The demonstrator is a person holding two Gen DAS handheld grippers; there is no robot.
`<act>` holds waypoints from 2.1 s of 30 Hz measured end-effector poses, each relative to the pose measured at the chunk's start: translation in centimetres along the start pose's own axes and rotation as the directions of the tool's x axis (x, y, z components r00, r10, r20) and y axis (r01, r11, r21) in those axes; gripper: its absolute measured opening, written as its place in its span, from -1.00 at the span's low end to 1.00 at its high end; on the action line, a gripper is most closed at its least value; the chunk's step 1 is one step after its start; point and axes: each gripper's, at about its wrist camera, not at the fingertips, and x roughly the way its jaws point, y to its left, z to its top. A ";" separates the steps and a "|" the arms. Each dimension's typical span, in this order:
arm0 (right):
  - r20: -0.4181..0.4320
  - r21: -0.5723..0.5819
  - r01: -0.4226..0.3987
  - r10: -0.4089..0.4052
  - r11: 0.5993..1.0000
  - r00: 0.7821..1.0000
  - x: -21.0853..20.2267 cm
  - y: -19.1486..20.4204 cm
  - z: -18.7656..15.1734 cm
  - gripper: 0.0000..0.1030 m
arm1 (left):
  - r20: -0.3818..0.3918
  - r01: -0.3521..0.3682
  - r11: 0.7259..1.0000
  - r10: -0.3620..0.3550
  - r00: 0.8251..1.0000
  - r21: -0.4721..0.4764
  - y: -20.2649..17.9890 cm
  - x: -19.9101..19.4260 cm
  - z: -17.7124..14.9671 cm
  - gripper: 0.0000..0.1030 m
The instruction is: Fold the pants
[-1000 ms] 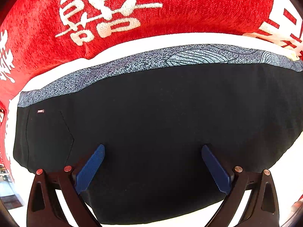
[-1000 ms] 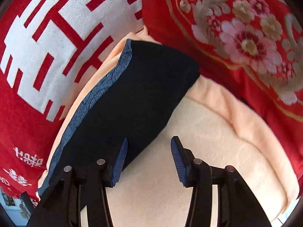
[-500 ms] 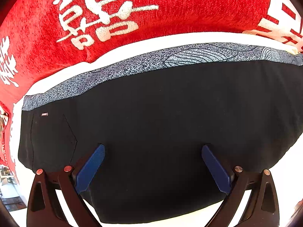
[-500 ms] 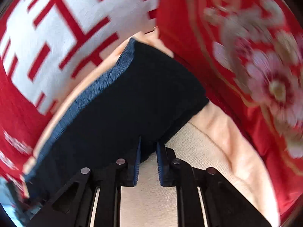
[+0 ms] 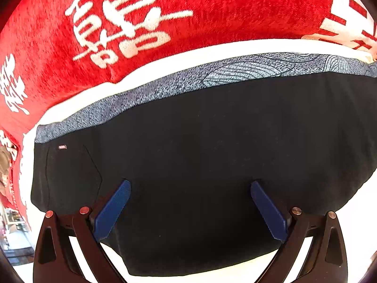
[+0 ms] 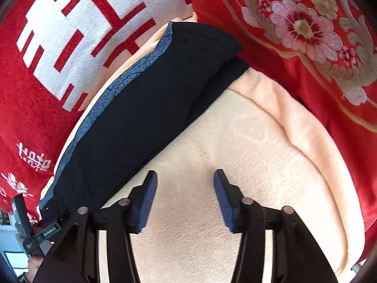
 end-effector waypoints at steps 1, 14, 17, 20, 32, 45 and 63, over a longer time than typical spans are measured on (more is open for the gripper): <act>0.000 -0.008 -0.007 0.007 1.000 1.000 0.1 0.2 0.0 0.28 | 0.007 0.006 1.000 -0.006 1.000 0.010 -0.4 -0.3 0.1 1.00; -0.017 0.174 -0.222 0.228 0.960 0.974 0.0 -2.7 0.6 0.50 | 0.067 0.243 0.966 -0.249 0.966 0.089 -11.2 -5.0 3.3 1.00; 0.040 0.217 -0.277 0.275 0.936 0.961 0.1 -3.2 1.3 0.35 | 0.081 0.281 0.958 -0.286 0.955 0.059 -13.3 -5.0 4.8 1.00; 0.080 0.269 -0.326 0.317 0.906 0.945 0.8 -4.0 2.2 0.18 | 0.067 0.260 0.964 -0.263 0.962 0.051 -14.9 -4.1 5.7 1.00; 0.163 0.288 -0.484 0.456 0.826 0.875 3.9 -4.0 4.8 0.08 | 0.056 0.254 0.966 -0.256 0.965 0.043 -15.8 -1.6 7.1 1.00; 0.142 0.253 -0.554 0.536 0.793 0.832 2.9 -0.6 6.2 -0.74 | 0.121 0.339 0.937 -0.347 0.930 0.082 -15.6 -3.5 7.3 0.04; 0.133 -0.129 -0.277 0.293 0.952 0.947 -3.2 11.8 4.3 -0.73 | 0.180 0.444 0.882 -0.467 0.866 0.155 -16.3 -3.6 5.1 0.05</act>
